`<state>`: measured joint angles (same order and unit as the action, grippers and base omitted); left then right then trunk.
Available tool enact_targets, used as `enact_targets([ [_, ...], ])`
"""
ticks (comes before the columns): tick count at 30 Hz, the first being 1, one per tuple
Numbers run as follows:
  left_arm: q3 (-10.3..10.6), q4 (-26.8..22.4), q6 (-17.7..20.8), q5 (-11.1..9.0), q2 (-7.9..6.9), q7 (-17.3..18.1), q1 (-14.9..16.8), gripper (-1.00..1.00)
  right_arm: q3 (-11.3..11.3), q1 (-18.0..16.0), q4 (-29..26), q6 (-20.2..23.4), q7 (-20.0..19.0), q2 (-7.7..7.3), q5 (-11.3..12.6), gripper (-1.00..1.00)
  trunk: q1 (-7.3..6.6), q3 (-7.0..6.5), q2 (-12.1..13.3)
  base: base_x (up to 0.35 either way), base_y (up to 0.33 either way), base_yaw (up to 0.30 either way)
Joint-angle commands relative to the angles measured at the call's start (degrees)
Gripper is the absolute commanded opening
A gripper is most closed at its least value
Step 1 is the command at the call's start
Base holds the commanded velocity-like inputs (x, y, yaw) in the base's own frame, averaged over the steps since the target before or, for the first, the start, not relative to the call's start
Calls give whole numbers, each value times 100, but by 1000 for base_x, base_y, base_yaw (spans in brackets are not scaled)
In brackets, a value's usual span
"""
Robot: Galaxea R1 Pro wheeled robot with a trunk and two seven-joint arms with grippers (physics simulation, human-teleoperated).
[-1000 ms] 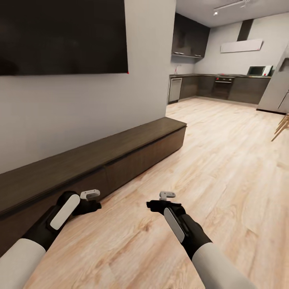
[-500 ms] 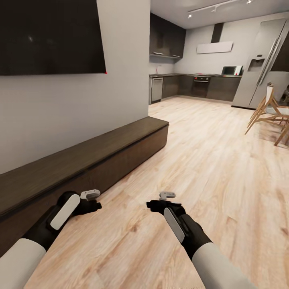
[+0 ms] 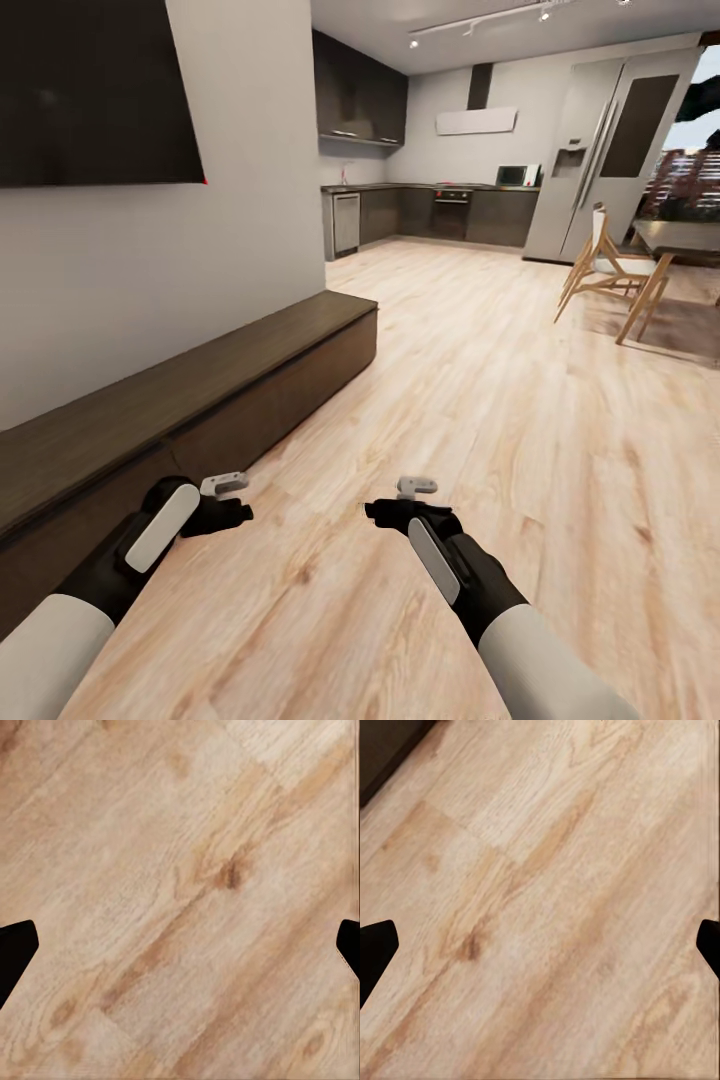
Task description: Place each of the two pumpkins and all three candles from the living room inside a cabinet in the living room (use any cabinet), then make sure every cabinet is closed, and position the cauldron so it is next to a table in the living room.
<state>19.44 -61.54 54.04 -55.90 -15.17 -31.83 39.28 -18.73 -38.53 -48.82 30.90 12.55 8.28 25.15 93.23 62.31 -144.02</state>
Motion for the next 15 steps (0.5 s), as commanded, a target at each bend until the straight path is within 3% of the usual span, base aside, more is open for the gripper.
enact_targets([
  [1, 16, -9, 1, -61, -7, -60, 4, 100, -17, -5, -5, 12, 55, -1, 60, 100, -1, 6, -2, 0, 0, -277],
  [15, 16, -3, 1, -61, -5, -60, 3, 100, -17, -7, -5, 12, 55, -1, 60, 100, -1, 6, -2, 0, 0, -277],
])
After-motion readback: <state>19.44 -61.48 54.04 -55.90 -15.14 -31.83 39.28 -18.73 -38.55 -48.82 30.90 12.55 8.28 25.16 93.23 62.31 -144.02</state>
